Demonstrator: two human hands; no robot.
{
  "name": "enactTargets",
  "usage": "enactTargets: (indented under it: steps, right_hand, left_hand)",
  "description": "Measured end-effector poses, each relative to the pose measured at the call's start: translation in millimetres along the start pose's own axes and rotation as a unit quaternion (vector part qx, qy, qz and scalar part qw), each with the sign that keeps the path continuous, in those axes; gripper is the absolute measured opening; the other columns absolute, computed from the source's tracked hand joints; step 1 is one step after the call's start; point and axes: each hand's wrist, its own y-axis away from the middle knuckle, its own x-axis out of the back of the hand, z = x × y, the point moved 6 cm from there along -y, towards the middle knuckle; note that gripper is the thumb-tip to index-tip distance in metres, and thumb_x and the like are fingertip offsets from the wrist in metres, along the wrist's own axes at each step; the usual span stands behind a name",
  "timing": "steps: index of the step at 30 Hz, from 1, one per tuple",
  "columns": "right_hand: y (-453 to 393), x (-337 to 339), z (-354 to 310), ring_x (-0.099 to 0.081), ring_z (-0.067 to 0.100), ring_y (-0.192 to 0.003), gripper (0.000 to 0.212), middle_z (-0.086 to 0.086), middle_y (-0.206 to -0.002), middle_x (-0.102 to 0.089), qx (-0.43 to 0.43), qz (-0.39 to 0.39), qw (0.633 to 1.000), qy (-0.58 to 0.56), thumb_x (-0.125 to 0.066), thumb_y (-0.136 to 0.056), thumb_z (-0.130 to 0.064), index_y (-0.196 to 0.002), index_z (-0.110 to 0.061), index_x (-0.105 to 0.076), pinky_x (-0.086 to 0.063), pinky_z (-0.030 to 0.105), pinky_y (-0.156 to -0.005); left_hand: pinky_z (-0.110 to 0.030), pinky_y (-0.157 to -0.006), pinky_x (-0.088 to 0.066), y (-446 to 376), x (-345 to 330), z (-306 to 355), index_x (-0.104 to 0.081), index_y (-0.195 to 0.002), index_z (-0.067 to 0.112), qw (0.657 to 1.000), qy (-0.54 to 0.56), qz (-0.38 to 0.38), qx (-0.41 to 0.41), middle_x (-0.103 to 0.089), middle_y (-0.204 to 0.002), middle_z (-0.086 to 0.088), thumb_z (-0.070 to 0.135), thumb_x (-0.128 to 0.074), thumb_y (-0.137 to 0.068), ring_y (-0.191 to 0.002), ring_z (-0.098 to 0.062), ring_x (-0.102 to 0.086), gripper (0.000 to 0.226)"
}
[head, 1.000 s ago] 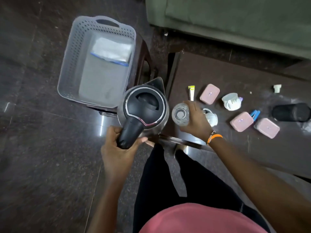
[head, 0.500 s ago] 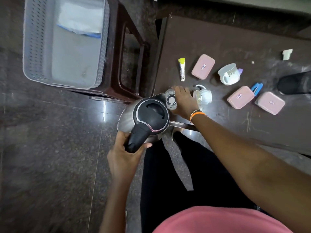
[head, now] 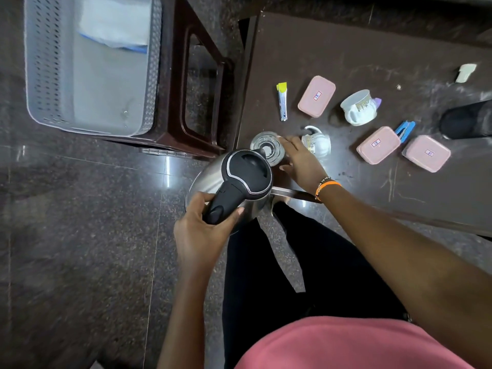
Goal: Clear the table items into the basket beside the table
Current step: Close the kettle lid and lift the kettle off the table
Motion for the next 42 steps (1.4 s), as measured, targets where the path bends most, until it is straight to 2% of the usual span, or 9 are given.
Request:
enactTargets:
  steps: [3, 6, 13, 17, 25, 28, 31, 37, 42]
  right_hand:
    - [1.9, 0.4, 5.3, -0.047, 0.032, -0.126, 0.072, 0.015, -0.146, -0.035, -0.008, -0.018, 1.000, 0.014, -0.062, -0.083, -0.001, -0.146, -0.006, -0.026, -0.038, 0.038, -0.109]
    - [1.2, 0.6, 8.2, -0.049, 0.032, -0.122, 0.072, 0.013, -0.143, -0.039, -0.013, -0.028, 0.999, 0.035, -0.062, -0.086, -0.007, -0.147, -0.009, -0.025, -0.043, 0.039, -0.103]
    - [-5.6, 4.7, 11.4, -0.053, 0.031, -0.118, 0.068, 0.010, -0.137, -0.045, -0.033, -0.038, 0.996, 0.068, -0.062, -0.087, -0.012, -0.146, -0.015, -0.029, -0.050, 0.043, -0.093]
    - [-9.5, 7.2, 12.2, -0.054, 0.031, -0.116, 0.065, 0.010, -0.132, -0.049, -0.043, -0.050, 0.993, 0.101, -0.062, -0.087, -0.015, -0.145, -0.016, -0.031, -0.052, 0.045, -0.087]
    - [-18.6, 12.6, 4.0, -0.055, 0.033, -0.117, 0.057, 0.011, -0.131, -0.051, -0.046, -0.059, 0.986, 0.147, -0.063, -0.087, -0.022, -0.138, -0.013, -0.040, -0.051, 0.044, -0.090]
    - [-19.0, 13.5, 2.7, -0.055, 0.034, -0.118, 0.054, 0.011, -0.131, -0.052, -0.041, -0.062, 0.985, 0.154, -0.062, -0.088, -0.022, -0.137, -0.013, -0.041, -0.049, 0.045, -0.092]
    - [-18.9, 13.6, 2.4, -0.054, 0.033, -0.118, 0.056, 0.010, -0.132, -0.051, -0.042, -0.066, 0.984, 0.159, -0.062, -0.088, -0.022, -0.138, -0.013, -0.040, -0.048, 0.044, -0.092]
    - [-16.9, 13.7, 3.3, -0.055, 0.033, -0.117, 0.056, 0.009, -0.132, -0.050, -0.044, -0.066, 0.983, 0.164, -0.061, -0.088, -0.022, -0.140, -0.015, -0.038, -0.048, 0.043, -0.089]
    - [-17.0, 13.7, 3.7, -0.056, 0.032, -0.116, 0.056, 0.008, -0.131, -0.051, -0.043, -0.067, 0.984, 0.161, -0.061, -0.088, -0.023, -0.139, -0.015, -0.038, -0.049, 0.042, -0.087]
  left_hand:
    - [-0.014, -0.058, -0.046, 3.5, -6.9, -2.4, -0.054, -0.083, 0.038, 1.000, -0.004, -0.007, 0.007, -0.064, -0.068, 0.022, 0.044, -0.082, -0.059, -0.061, 0.009, -0.058, 0.037]
    - [-0.005, -0.054, -0.042, 5.8, -11.7, -2.1, -0.056, -0.084, 0.041, 1.000, -0.004, -0.013, 0.002, -0.060, -0.057, 0.024, 0.039, -0.082, -0.060, -0.059, 0.011, -0.057, 0.035]
    - [0.004, -0.053, -0.037, 6.5, -17.8, 2.2, -0.061, -0.084, 0.039, 1.000, 0.026, -0.015, 0.007, -0.063, -0.070, 0.033, 0.031, -0.079, -0.063, -0.060, 0.014, -0.058, 0.029]
    - [0.002, -0.053, -0.037, 0.3, -22.3, 7.1, -0.061, -0.078, 0.037, 0.999, 0.035, -0.015, 0.031, -0.065, -0.072, 0.027, 0.034, -0.077, -0.062, -0.057, 0.009, -0.058, 0.023]
    - [-0.001, -0.052, -0.039, -15.1, -24.4, 17.1, -0.056, -0.064, 0.037, 0.999, 0.021, -0.010, 0.041, -0.063, -0.063, 0.026, 0.031, -0.078, -0.062, -0.056, 0.008, -0.057, 0.023]
    - [-0.002, -0.052, -0.040, -16.8, -26.9, 16.3, -0.057, -0.065, 0.035, 0.999, 0.013, -0.022, 0.043, -0.063, -0.070, 0.025, 0.033, -0.078, -0.063, -0.060, 0.006, -0.058, 0.021]
    - [-0.001, -0.051, -0.038, -16.0, -28.8, 14.0, -0.062, -0.072, 0.032, 0.998, 0.013, -0.025, 0.052, -0.064, -0.060, 0.017, 0.033, -0.078, -0.063, -0.060, 0.006, -0.059, 0.018]
    - [0.000, -0.051, -0.039, -17.5, -29.4, 17.1, -0.054, -0.063, 0.039, 0.998, 0.018, -0.023, 0.052, -0.060, -0.063, 0.034, 0.031, -0.078, -0.063, -0.056, 0.011, -0.056, 0.025]
    - [-0.002, -0.049, -0.040, -20.2, -29.7, 18.6, -0.055, -0.062, 0.037, 0.998, 0.019, -0.024, 0.048, -0.061, -0.064, 0.032, 0.032, -0.079, -0.063, -0.054, 0.010, -0.055, 0.024]
